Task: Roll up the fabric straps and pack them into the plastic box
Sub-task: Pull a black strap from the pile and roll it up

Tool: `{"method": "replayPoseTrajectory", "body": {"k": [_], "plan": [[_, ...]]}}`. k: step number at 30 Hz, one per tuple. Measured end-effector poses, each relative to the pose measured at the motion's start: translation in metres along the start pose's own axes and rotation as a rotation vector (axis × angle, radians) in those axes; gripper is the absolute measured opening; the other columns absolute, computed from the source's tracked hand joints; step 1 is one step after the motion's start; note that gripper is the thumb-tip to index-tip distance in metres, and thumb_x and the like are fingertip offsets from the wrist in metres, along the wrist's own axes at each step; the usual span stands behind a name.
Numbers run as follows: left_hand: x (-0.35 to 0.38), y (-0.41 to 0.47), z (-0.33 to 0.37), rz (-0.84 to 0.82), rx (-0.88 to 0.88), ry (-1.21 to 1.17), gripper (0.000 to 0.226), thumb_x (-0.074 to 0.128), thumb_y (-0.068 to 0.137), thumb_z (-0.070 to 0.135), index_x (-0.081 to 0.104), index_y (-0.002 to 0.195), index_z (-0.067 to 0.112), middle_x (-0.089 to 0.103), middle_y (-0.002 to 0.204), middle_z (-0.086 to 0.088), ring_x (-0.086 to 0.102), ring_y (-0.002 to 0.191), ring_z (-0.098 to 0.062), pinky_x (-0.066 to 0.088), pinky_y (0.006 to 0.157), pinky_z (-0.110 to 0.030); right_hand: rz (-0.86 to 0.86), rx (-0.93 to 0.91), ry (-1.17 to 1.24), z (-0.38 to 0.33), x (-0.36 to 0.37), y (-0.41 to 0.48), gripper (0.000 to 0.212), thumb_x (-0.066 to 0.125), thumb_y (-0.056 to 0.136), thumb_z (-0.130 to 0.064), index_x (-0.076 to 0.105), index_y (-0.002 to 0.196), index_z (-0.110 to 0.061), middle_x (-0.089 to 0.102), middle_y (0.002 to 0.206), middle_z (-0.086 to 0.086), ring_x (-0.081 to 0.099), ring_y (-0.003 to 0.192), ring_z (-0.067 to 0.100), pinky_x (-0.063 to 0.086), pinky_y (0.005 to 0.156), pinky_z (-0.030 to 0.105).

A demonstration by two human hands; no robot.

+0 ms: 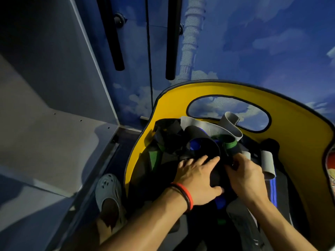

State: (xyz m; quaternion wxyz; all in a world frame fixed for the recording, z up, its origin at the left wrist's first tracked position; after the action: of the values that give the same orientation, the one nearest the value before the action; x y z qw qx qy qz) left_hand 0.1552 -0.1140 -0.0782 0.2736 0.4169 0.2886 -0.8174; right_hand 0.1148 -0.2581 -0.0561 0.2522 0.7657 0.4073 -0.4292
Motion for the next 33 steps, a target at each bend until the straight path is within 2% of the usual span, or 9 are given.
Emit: {"method": "replayPoseTrajectory", "body": {"k": [4,8,11,14,17,21,23,28,33], "plan": [[-0.002,0.0,-0.005,0.004,-0.017,0.009,0.09,0.063,0.089,0.052,0.004,0.156,0.046,0.023,0.164,0.001,0.026,0.147,-0.032,0.021,0.119,-0.053,0.028,-0.037,0.106,-0.005,-0.007,-0.004,0.017,0.079,0.085,-0.02,0.066,0.096,-0.018,0.063,0.077,-0.004,0.06,0.072,0.021,0.048,0.063,0.035],[-0.031,0.001,-0.03,0.169,-0.118,0.103,0.075,0.064,0.092,0.036,0.02,0.153,0.037,0.052,0.141,-0.004,0.049,0.128,-0.032,0.044,0.102,-0.047,0.064,-0.066,0.245,-0.005,-0.027,-0.028,0.038,0.081,0.083,-0.02,0.066,0.118,-0.022,0.06,0.099,-0.007,0.062,0.086,0.007,0.042,0.072,0.01],[-0.057,0.002,-0.055,0.275,-0.222,0.083,0.049,0.062,0.093,0.03,0.04,0.138,0.031,0.062,0.127,-0.006,0.06,0.116,-0.035,0.052,0.087,-0.045,0.031,-0.011,0.091,0.017,-0.031,-0.048,0.056,0.079,0.081,-0.045,0.062,0.128,-0.02,0.057,0.116,0.003,0.06,0.106,0.023,0.049,0.084,0.024],[-0.078,0.0,-0.072,0.333,-0.316,0.072,0.039,0.063,0.094,0.028,0.049,0.131,0.026,0.065,0.122,-0.012,0.062,0.111,-0.039,0.051,0.082,-0.045,-0.271,0.114,-0.104,0.042,-0.008,-0.072,0.105,0.06,0.069,-0.085,0.034,0.155,-0.03,0.054,0.136,0.007,0.051,0.126,0.029,0.045,0.102,0.039],[-0.089,-0.004,-0.084,0.395,-0.351,0.074,0.04,0.066,0.093,0.029,0.052,0.129,0.023,0.066,0.117,-0.019,0.063,0.107,-0.044,0.052,0.082,-0.048,-0.498,0.171,-0.225,0.051,0.023,-0.092,0.128,0.065,0.07,-0.083,-0.012,0.16,-0.036,0.054,0.136,0.008,0.055,0.123,0.03,0.05,0.094,0.04],[-0.089,-0.004,-0.084,0.436,-0.327,-0.001,0.071,0.076,0.086,0.036,0.037,0.145,0.024,0.058,0.132,-0.018,0.059,0.114,-0.044,0.052,0.087,-0.052,-0.355,0.15,-0.211,0.04,0.037,-0.087,0.127,0.07,0.076,-0.072,-0.02,0.157,-0.037,0.05,0.13,0.014,0.055,0.116,0.035,0.052,0.091,0.044],[-0.094,-0.006,-0.076,0.497,-0.297,-0.043,0.079,0.085,0.077,0.033,0.036,0.138,0.023,0.05,0.133,-0.016,0.057,0.113,-0.044,0.052,0.084,-0.055,-0.31,0.171,-0.166,0.031,0.045,-0.083,0.122,0.068,0.077,-0.073,-0.017,0.158,-0.038,0.045,0.134,0.015,0.051,0.12,0.036,0.05,0.092,0.045],[-0.104,-0.009,-0.059,0.557,-0.182,-0.008,0.052,0.09,0.071,0.026,0.045,0.097,0.019,0.039,0.11,-0.005,0.055,0.091,-0.038,0.046,0.071,-0.048,-0.279,0.234,-0.038,0.003,0.068,-0.064,0.116,0.064,0.082,-0.072,-0.015,0.159,-0.037,0.038,0.143,0.019,0.047,0.127,0.036,0.048,0.097,0.046],[-0.113,-0.007,-0.053,0.576,-0.104,0.007,0.041,0.085,0.077,0.019,0.055,0.105,0.017,0.047,0.12,-0.009,0.055,0.107,-0.036,0.047,0.087,-0.047,-0.277,0.256,0.173,-0.021,0.084,-0.043,0.121,0.067,0.075,-0.077,-0.011,0.159,-0.04,0.037,0.145,0.018,0.052,0.126,0.038,0.051,0.097,0.047]]}}
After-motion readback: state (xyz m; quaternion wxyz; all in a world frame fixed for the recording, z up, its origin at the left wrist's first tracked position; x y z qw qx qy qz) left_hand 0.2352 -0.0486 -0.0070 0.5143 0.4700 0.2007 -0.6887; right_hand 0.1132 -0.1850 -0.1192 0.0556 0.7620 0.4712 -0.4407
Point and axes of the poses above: each hand's wrist, its own y-axis towards the middle knuckle, its own x-axis out of the palm, z = x × y, the point moved 10 cm from there along y, towards the middle knuckle
